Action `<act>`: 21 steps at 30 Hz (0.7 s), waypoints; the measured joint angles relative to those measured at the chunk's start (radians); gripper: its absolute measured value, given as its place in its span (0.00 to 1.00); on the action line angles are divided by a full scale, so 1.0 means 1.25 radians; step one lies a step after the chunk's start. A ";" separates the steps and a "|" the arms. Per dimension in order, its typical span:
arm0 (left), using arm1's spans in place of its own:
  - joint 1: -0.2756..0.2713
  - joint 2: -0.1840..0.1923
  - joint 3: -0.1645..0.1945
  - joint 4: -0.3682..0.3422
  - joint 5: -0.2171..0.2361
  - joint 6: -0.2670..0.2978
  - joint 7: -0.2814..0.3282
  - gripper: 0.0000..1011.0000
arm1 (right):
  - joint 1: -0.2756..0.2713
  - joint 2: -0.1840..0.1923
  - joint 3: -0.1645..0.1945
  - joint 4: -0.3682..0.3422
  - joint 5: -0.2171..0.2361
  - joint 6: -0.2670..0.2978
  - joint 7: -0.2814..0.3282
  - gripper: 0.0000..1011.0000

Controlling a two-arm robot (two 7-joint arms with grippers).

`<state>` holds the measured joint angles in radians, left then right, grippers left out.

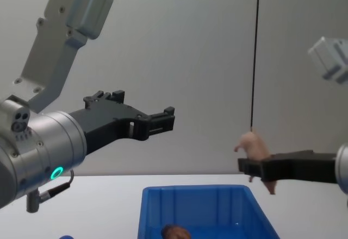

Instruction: Pick up the two dolls from the table and place them into the box.

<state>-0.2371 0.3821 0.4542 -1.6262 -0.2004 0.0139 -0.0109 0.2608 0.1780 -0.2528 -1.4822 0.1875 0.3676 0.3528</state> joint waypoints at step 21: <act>0.000 0.000 0.000 0.000 0.000 0.000 0.000 0.99 | 0.101 -0.016 -0.027 0.060 -0.021 0.096 0.270 0.83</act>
<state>-0.2371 0.3821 0.4542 -1.6262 -0.2004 0.0139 -0.0109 0.3873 0.1578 -0.2861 -1.4077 0.1607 0.4874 0.6909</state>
